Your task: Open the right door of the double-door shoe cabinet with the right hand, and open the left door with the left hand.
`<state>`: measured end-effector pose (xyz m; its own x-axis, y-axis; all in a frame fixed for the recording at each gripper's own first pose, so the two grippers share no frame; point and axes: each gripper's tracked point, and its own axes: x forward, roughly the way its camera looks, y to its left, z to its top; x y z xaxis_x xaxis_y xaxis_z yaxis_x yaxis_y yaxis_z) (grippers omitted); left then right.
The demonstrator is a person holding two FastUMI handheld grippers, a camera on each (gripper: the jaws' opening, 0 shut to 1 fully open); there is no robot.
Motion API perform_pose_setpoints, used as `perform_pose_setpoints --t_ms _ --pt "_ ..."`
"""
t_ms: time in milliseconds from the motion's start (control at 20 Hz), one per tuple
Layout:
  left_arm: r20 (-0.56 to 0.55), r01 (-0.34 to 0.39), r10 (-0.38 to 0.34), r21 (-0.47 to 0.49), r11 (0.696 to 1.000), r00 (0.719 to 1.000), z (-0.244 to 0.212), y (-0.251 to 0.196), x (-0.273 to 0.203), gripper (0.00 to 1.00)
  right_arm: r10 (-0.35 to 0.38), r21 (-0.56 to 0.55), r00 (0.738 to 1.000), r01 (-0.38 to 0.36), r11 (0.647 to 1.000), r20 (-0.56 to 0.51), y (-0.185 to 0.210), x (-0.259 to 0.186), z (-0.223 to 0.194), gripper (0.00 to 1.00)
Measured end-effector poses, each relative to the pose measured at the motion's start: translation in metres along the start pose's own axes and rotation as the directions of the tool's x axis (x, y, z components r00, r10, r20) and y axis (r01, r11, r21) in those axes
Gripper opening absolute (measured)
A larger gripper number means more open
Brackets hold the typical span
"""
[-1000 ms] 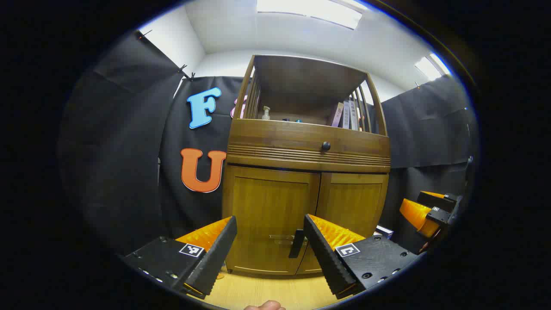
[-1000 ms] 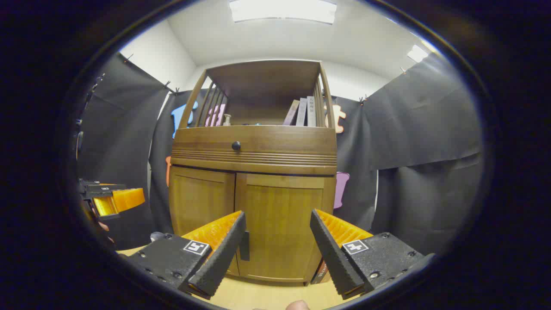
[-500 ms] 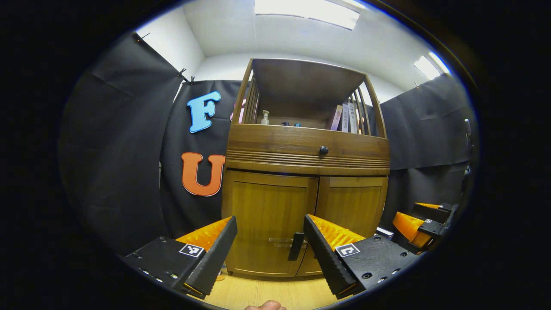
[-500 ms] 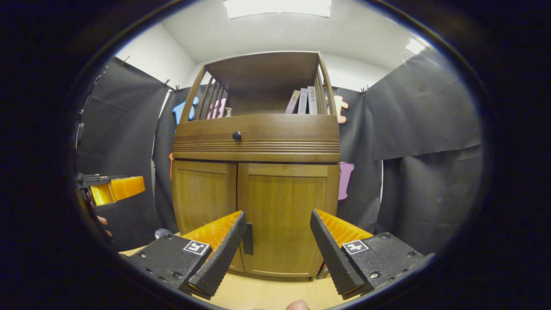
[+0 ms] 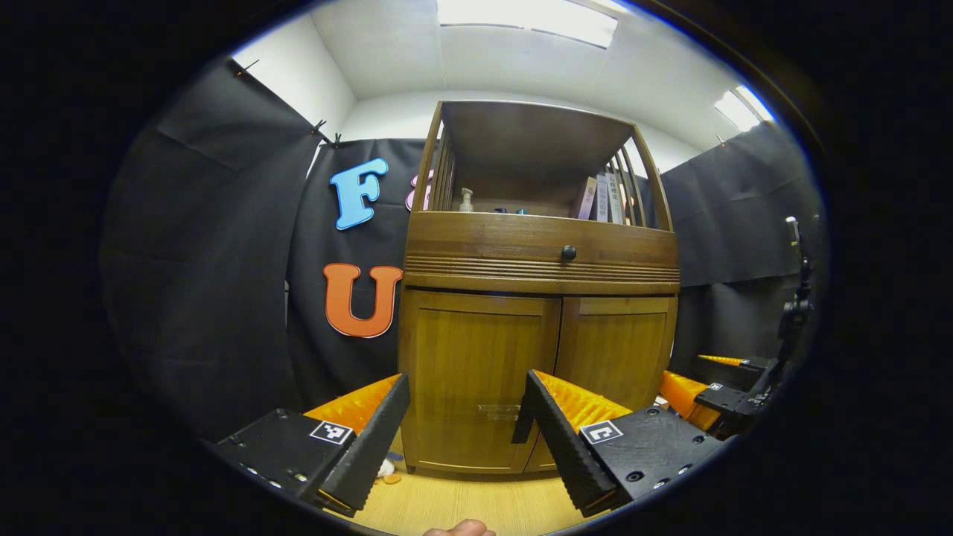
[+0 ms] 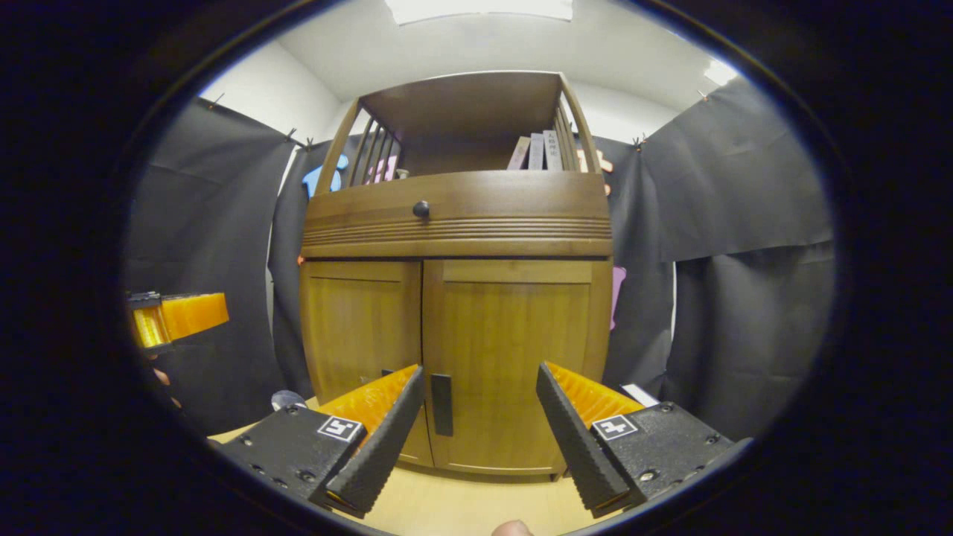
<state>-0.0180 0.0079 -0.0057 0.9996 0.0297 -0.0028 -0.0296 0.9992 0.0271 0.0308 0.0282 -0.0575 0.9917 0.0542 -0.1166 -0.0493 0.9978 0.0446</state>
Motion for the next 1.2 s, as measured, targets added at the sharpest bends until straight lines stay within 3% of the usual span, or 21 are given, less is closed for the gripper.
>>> perform_pose_setpoints --t_ms 100,150,200,300,350,450,500,600,700,750,1200 --pt "0.004 -0.009 0.009 0.014 1.0 1.0 -0.003 0.005 -0.004 1.0 0.013 -0.004 1.0 -0.013 1.0 -0.023 0.009 0.013 -0.01 0.98" --pt "-0.003 -0.015 0.015 0.02 1.0 1.0 -0.005 0.007 -0.008 0.95 0.022 -0.005 0.999 -0.022 1.0 -0.031 0.015 0.022 -0.013 0.97" --pt "0.002 -0.018 0.018 0.024 1.0 1.0 -0.006 0.009 -0.011 1.0 0.029 -0.004 0.999 -0.029 1.0 -0.039 0.021 0.034 -0.017 0.97" --pt "0.007 -0.029 0.029 0.03 0.999 1.0 -0.007 0.015 -0.016 0.95 0.038 -0.001 0.998 -0.038 0.999 -0.051 0.029 0.048 -0.024 0.96" --pt "0.008 -0.038 0.037 0.03 0.999 0.999 -0.007 0.02 -0.018 1.0 0.037 -0.002 0.998 -0.037 0.999 -0.057 0.032 0.055 -0.027 0.96" --pt "0.008 -0.059 0.059 0.029 0.998 0.998 -0.006 0.029 -0.023 1.0 0.038 -0.004 0.996 -0.038 0.999 -0.077 0.039 0.071 -0.037 0.9" --pt "0.007 -0.071 0.071 0.027 0.997 0.997 -0.006 0.034 -0.027 0.95 0.039 -0.005 0.995 -0.04 0.999 -0.09 0.042 0.08 -0.043 0.89" --pt "0.006 -0.093 0.093 0.025 0.995 0.996 -0.006 0.044 -0.033 1.0 0.041 -0.002 0.992 -0.041 0.999 -0.115 0.047 0.096 -0.056 0.83" --pt "0.003 -0.116 0.116 0.021 0.993 0.993 -0.006 0.053 -0.04 1.0 0.042 0.007 0.99 -0.041 0.999 -0.134 0.05 0.111 -0.067 0.78" --pt "0.001 -0.129 0.129 0.018 0.992 0.992 -0.007 0.057 -0.043 0.95 0.037 0.008 0.988 -0.036 0.999 -0.15 0.05 0.119 -0.073 0.78" --pt "-0.029 -0.196 0.197 0.019 0.98 0.98 -0.016 0.08 -0.061 0.95 -0.005 0.02 0.971 0.01 1.0 -0.241 0.039 0.161 -0.116 0.61"
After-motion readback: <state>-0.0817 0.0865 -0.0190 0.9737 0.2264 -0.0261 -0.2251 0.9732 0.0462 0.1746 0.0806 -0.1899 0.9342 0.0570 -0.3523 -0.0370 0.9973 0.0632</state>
